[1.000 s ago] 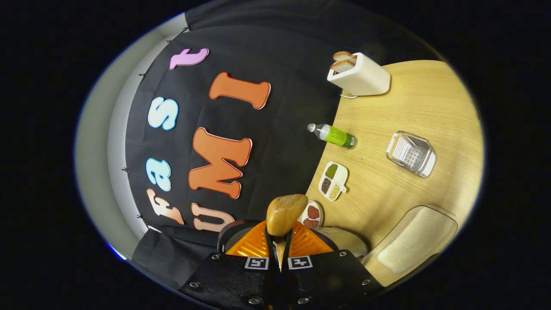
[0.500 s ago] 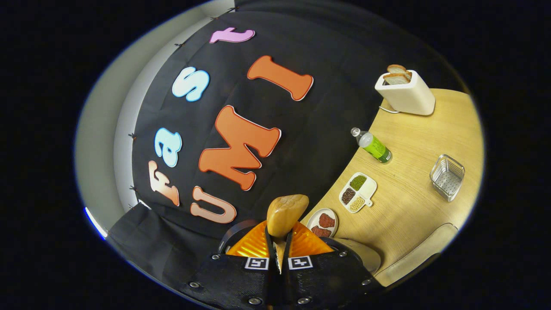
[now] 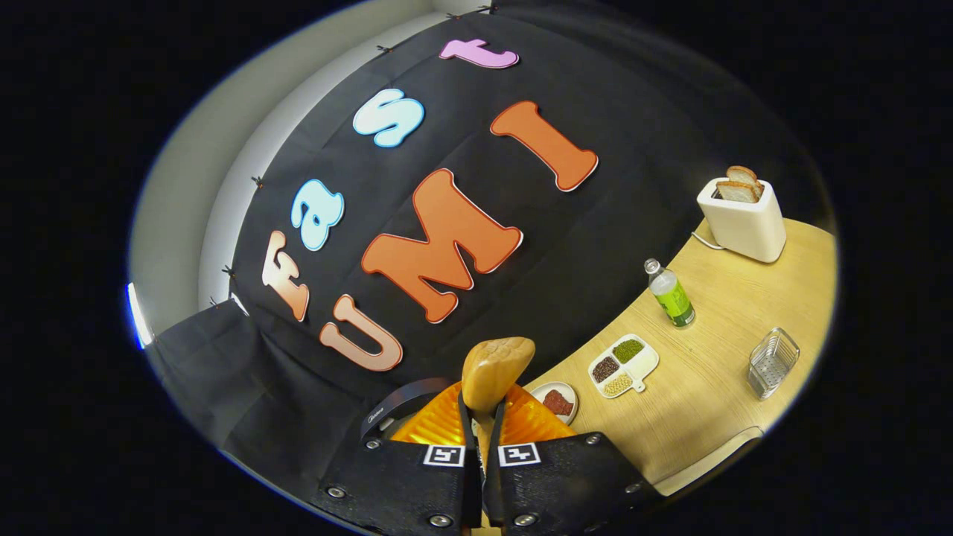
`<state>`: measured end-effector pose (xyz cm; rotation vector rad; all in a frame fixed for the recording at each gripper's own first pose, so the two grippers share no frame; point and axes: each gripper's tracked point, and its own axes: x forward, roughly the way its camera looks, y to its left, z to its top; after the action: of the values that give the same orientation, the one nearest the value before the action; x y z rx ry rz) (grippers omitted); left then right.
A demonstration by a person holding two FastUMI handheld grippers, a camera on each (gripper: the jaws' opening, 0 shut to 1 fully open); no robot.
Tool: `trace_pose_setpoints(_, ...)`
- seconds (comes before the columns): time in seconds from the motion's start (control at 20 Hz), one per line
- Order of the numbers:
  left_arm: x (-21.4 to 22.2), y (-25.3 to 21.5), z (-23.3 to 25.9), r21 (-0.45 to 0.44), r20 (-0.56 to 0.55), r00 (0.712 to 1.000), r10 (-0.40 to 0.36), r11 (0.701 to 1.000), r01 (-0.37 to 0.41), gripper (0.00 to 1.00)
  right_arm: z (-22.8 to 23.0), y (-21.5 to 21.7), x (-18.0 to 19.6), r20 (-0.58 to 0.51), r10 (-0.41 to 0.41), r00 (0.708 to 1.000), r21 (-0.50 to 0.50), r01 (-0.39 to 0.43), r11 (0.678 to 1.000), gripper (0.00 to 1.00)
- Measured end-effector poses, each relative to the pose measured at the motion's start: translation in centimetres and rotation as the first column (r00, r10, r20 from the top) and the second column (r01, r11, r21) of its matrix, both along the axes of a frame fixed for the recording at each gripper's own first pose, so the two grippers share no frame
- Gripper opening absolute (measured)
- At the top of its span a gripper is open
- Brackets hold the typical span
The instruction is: Close the left gripper, press the button to open the rice cooker; take a wooden spoon from the chopstick holder with the right hand, scoop a spoonful of rice and pour it into the rice cooker, then put the wooden spoon back into the chopstick holder.
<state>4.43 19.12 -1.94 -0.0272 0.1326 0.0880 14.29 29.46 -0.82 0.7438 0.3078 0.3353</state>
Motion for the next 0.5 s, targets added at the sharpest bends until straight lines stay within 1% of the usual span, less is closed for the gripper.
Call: trace_pose_setpoints(0.5, 0.0, -0.2, -0.1, 0.011, -0.006, 1.0, -0.011, 1.0, 0.011, 0.97, 1.3, 1.0, -0.3, 0.081, 0.025, 0.996, -0.124, -0.015, 0.992, 0.02)
